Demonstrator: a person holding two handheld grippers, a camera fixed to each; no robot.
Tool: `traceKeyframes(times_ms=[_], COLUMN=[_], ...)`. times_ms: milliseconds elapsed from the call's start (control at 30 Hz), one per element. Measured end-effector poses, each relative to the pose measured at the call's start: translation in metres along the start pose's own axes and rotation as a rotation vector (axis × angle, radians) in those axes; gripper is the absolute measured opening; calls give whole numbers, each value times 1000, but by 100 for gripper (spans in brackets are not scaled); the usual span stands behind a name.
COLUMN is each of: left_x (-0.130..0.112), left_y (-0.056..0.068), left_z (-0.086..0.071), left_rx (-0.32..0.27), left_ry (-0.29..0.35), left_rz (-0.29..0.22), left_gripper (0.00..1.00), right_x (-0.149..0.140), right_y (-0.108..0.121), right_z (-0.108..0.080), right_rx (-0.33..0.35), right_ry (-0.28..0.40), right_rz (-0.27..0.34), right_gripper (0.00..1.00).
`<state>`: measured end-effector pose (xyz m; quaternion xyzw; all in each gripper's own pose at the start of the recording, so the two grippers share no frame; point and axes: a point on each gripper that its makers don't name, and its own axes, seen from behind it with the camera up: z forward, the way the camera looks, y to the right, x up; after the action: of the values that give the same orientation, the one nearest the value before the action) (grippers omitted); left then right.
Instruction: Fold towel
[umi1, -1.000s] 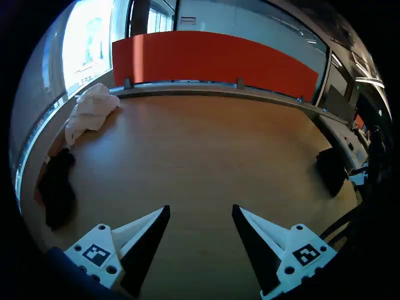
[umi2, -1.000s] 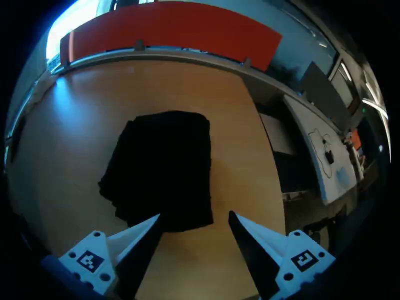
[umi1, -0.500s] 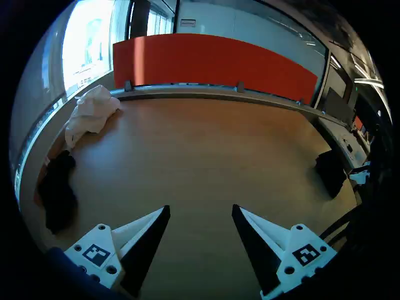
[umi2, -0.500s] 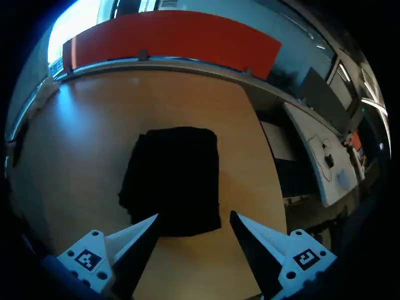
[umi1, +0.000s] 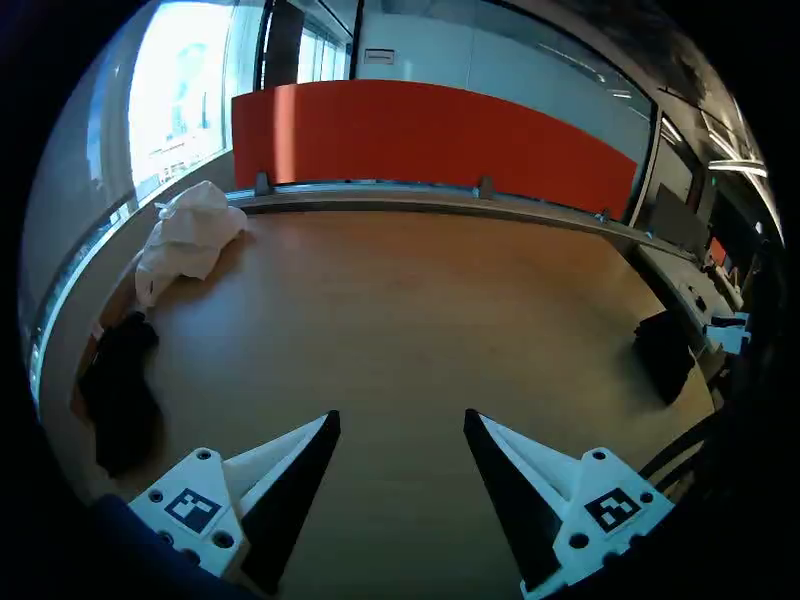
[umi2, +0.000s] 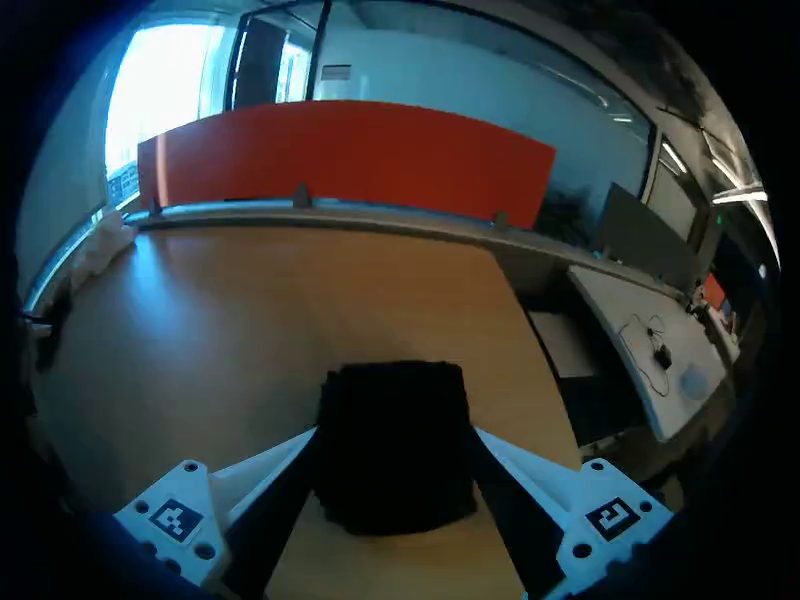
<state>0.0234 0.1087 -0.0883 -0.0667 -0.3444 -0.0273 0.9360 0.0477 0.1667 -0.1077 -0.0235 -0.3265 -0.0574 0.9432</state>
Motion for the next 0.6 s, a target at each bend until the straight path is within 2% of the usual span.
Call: traceKeyframes(times_ms=[167,367,600], left_x=[13,28,57], left_y=[-3,-6,-10], left_z=[0,0,-7], left_rx=[-2,-1,10], left_ry=[38,76,179], left_rz=[-5,0,14], left_gripper=[92,92,92], right_x=[30,58,92], right_y=[-17,-31,-45], right_z=[-5,-7,-16], right_rx=[12,18,43], right_ry=[112,211,341], right_rz=[31,85,153], right_gripper=[100,100,100])
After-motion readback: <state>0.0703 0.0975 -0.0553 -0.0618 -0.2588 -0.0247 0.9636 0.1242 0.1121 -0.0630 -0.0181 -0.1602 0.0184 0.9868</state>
